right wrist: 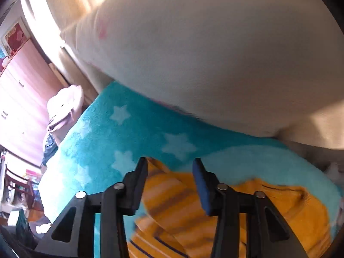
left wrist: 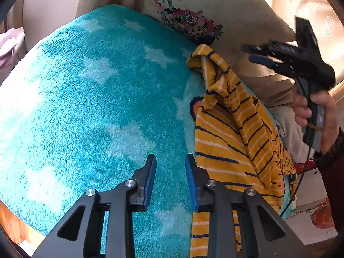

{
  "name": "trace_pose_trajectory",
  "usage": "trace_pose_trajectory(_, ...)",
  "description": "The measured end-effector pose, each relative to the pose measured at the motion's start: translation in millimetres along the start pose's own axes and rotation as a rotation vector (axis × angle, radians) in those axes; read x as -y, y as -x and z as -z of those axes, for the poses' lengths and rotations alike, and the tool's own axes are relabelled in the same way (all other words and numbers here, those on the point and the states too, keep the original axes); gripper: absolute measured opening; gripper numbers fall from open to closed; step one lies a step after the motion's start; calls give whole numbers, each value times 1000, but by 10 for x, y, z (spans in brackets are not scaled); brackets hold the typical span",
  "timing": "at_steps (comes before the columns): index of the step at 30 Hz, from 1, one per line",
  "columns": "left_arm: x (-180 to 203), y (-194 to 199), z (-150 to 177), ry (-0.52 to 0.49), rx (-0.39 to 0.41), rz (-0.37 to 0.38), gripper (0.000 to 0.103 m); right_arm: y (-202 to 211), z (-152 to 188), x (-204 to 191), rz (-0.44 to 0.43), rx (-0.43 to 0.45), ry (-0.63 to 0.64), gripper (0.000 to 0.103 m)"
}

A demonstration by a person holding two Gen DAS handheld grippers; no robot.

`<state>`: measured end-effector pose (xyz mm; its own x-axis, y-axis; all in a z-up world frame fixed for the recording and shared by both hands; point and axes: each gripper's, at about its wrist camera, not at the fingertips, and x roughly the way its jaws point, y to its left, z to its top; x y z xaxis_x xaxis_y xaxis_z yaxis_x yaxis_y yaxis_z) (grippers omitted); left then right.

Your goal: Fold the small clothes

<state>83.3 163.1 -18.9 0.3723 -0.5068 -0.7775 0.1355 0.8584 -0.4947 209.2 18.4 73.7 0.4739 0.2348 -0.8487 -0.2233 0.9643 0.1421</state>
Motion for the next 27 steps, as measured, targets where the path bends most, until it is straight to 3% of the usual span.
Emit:
trace_pose_trajectory(6, 203, 6, -152, 65, 17, 90, 34, 766, 1069, 891, 59, -57, -127, 57)
trace_pose_trajectory(8, 324, -31, -351, 76, 30, 137, 41, 880, 1464, 1122, 63, -90, -175, 57)
trace_pose_trajectory(10, 423, -124, -606, 105, 41, 188, 54, 881, 1806, 1272, 44, -105, -228, 57)
trace_pose_trajectory(15, 634, -620, -1210, 156, -8, 252, 57, 790, 2205, 1300, 30, -95, -258, 57)
trace_pose_trajectory(20, 731, -1090, -1538, 193, -90, 235, 56, 644, 2249, 1108, 71, -86, -180, 58)
trace_pose_trajectory(21, 708, -1156, -1568, 214, -107, 224, 51, 605, 2236, 1059, 81, -98, -153, 43)
trace_pose_trajectory(22, 686, -1203, -1598, 243, -120, 236, 27, 578, 2217, 1038, 79, -113, -136, 9)
trace_pose_trajectory(24, 626, -1210, -1627, 301, -139, 296, 2, 588, 2166, 1003, 84, -142, -113, 9)
trace_pose_trajectory(27, 654, -976, -1640, 307, -100, 355, 2, 804, 1985, 991, 125, -91, -65, 8)
